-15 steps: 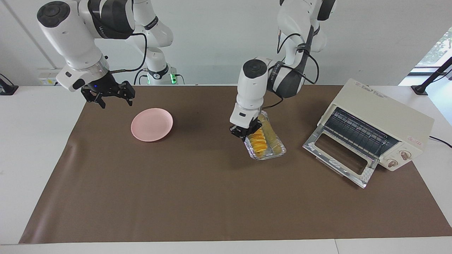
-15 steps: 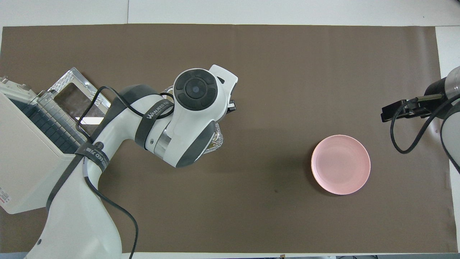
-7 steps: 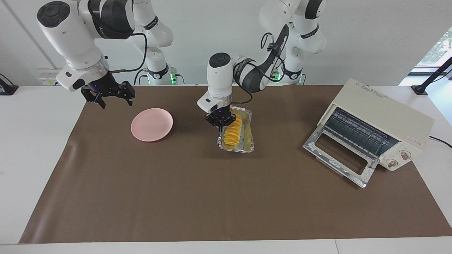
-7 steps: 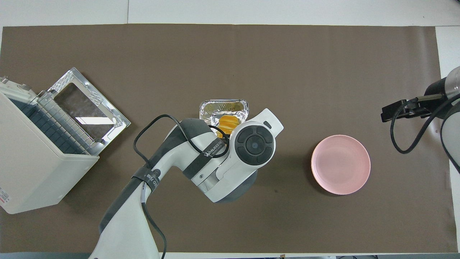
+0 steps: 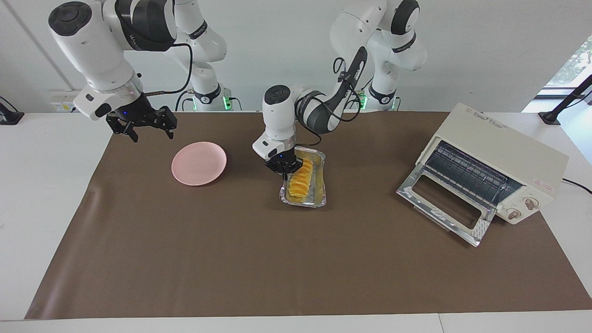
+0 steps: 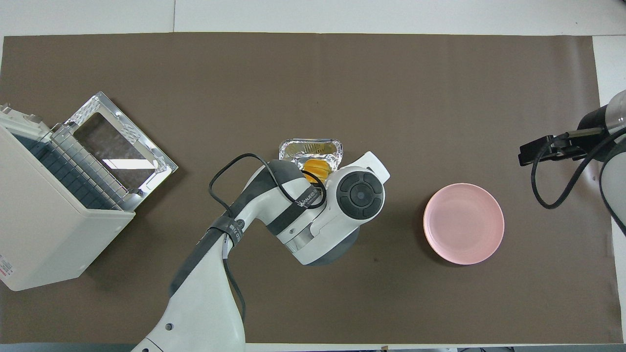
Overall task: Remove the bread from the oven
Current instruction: 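Pull the foil tray out with the left gripper toward the table center, then release the tray and withdraw the left gripper while the right gripper reaches it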
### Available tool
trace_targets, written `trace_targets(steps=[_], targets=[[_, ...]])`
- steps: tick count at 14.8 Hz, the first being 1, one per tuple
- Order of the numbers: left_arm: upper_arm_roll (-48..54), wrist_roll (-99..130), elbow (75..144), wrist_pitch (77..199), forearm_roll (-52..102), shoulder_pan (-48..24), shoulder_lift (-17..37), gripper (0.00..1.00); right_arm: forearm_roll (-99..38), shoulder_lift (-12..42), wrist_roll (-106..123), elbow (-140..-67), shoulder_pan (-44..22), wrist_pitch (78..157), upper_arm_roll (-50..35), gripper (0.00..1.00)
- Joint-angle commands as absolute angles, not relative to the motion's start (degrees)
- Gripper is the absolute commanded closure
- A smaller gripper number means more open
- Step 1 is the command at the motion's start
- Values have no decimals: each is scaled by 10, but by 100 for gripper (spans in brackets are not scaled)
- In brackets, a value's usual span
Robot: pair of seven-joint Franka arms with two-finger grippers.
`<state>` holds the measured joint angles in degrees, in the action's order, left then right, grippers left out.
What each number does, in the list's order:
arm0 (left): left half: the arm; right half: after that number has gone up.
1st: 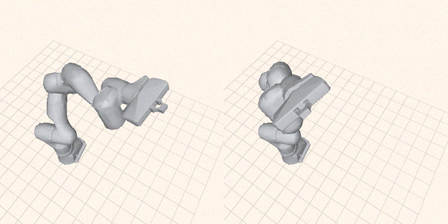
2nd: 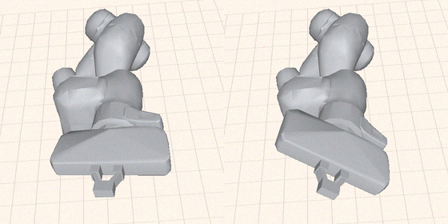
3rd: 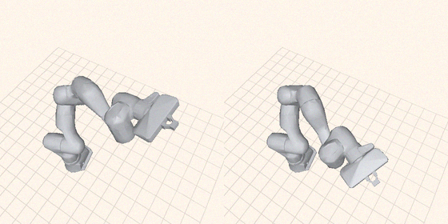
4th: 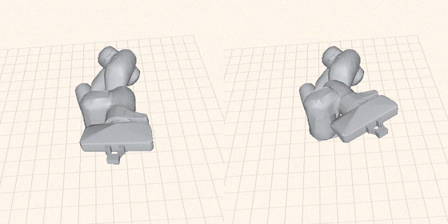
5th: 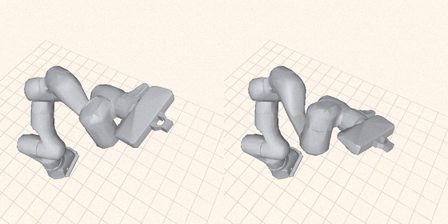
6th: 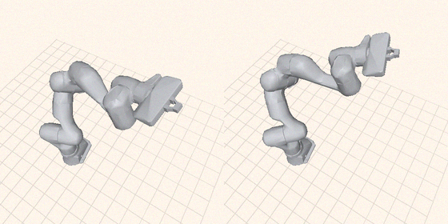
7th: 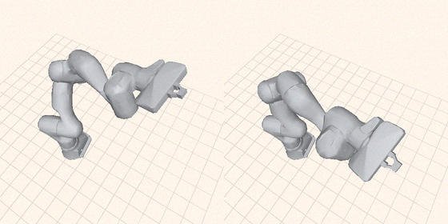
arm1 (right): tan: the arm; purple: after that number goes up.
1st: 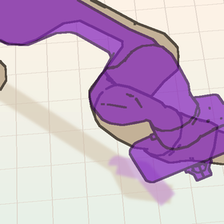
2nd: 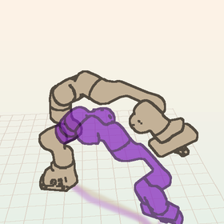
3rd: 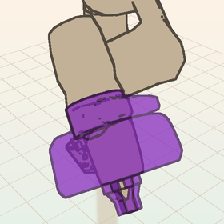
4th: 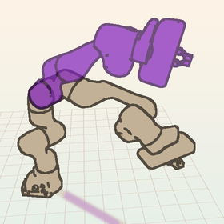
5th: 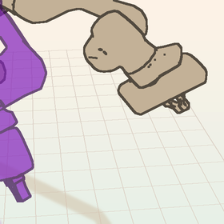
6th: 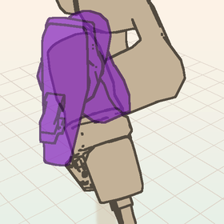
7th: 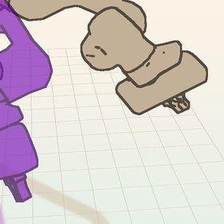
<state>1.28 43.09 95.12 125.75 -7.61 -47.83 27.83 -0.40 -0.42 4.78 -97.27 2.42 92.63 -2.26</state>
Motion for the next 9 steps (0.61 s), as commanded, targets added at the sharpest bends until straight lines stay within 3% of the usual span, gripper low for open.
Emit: trace_targets(steps=[1,5,7,9], targets=[[1,444,936,1274,-90,-486,287,0,5,-17,56,-985,33,932,-30,0],[-3,457,893,1227,-85,-480,291,0,0,-18,60,-985,26,929,-35,0],[-2,452,844,1175,-56,-436,282,0,-3,-18,59,-986,25,932,-37,0],[-1,426,844,1149,-32,-389,236,0,-14,-18,58,-984,25,936,-58,0]])
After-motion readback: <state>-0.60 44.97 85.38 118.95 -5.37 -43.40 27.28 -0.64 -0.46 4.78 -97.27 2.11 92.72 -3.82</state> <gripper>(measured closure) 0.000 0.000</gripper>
